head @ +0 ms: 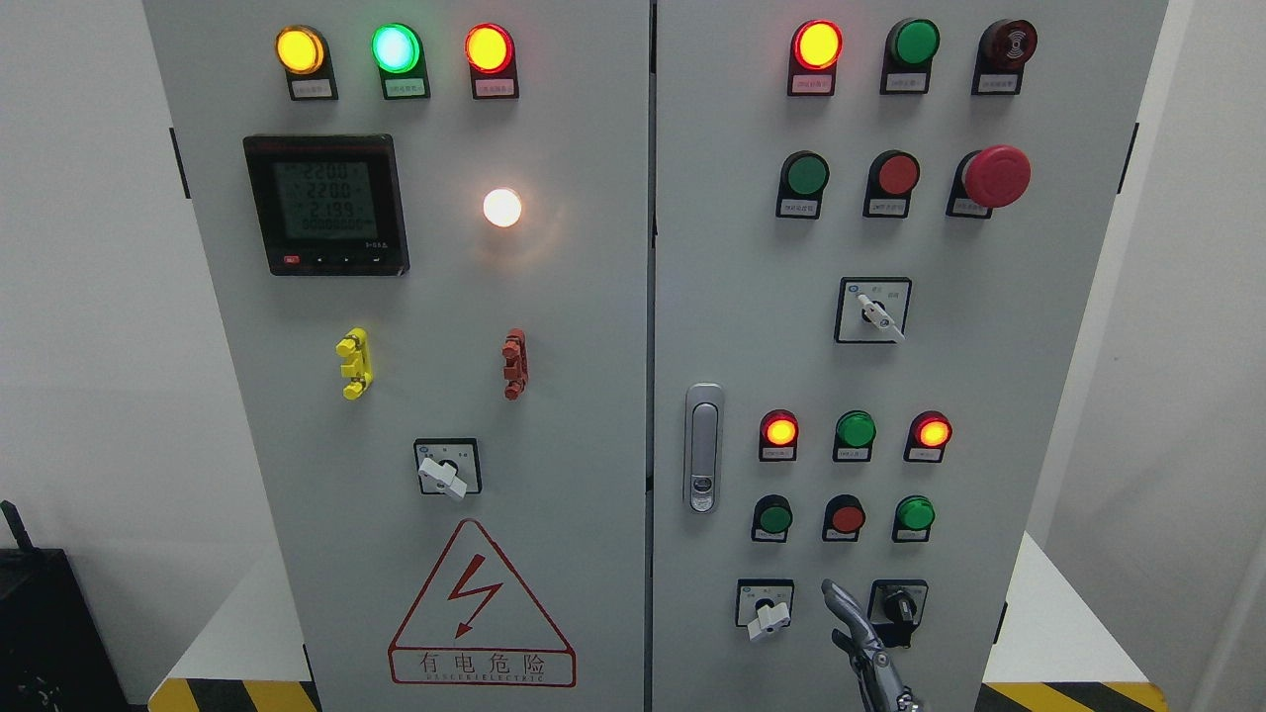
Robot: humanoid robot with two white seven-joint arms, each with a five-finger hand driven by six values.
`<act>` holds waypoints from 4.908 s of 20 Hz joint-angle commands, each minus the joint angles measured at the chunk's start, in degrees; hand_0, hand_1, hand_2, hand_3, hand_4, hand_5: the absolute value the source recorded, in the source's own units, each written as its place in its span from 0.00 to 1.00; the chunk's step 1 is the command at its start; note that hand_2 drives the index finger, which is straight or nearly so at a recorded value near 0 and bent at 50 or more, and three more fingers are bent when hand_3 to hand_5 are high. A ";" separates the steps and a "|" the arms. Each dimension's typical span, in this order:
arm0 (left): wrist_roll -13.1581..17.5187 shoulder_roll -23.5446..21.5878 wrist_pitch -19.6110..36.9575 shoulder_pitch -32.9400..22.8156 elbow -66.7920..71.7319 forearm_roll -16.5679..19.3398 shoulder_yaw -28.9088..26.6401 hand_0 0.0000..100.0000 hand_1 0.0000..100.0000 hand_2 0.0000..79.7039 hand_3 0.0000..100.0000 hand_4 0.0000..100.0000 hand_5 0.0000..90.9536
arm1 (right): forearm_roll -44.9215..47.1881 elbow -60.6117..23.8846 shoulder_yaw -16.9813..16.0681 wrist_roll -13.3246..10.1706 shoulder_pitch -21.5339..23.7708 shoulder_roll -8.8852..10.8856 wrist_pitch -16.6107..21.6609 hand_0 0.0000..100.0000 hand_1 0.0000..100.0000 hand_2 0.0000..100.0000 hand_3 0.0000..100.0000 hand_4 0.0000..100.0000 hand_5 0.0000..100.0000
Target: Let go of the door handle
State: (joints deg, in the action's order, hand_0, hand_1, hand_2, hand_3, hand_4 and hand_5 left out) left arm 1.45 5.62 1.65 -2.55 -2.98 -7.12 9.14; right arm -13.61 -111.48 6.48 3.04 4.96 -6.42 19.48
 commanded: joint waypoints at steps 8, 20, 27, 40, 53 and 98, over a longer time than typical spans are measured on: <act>0.04 0.00 -0.07 0.00 -0.01 0.00 0.00 0.00 0.00 0.04 0.17 0.13 0.00 | -27.24 -4.36 0.64 -12.27 -2.85 -0.08 -8.05 0.32 0.28 0.00 0.55 0.57 0.46; 0.04 0.00 -0.07 0.00 -0.01 0.00 0.00 0.00 0.00 0.04 0.17 0.13 0.00 | -52.56 -6.38 8.81 -15.08 -3.02 -0.96 -11.99 0.25 0.34 0.00 0.81 0.81 0.74; 0.04 0.00 0.02 0.00 -0.01 0.00 0.00 0.00 0.00 0.04 0.17 0.13 0.00 | -64.08 -4.10 10.40 -13.85 -5.74 -1.05 -14.29 0.24 0.34 0.00 0.82 0.81 0.74; 0.04 0.00 -0.07 0.00 -0.01 0.00 0.00 0.00 0.00 0.04 0.17 0.13 0.00 | -66.73 3.29 10.31 -11.12 -11.72 -0.52 -18.94 0.25 0.34 0.00 0.82 0.81 0.73; 0.04 0.00 0.02 0.00 -0.01 0.00 0.00 0.00 0.00 0.04 0.17 0.13 0.00 | -67.43 8.56 10.49 -9.80 -16.29 -1.22 -23.43 0.26 0.34 0.00 0.82 0.80 0.74; 0.04 0.00 0.02 0.00 -0.01 0.00 0.00 0.00 0.00 0.04 0.17 0.13 0.00 | -66.55 12.52 9.78 -9.72 -20.60 -1.22 -24.84 0.26 0.32 0.00 0.82 0.80 0.73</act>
State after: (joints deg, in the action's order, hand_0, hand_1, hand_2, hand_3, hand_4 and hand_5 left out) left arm 1.45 5.62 1.64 -2.55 -2.98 -7.12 9.14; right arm -80.20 -99.17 16.24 -6.68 -15.86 -7.64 -5.26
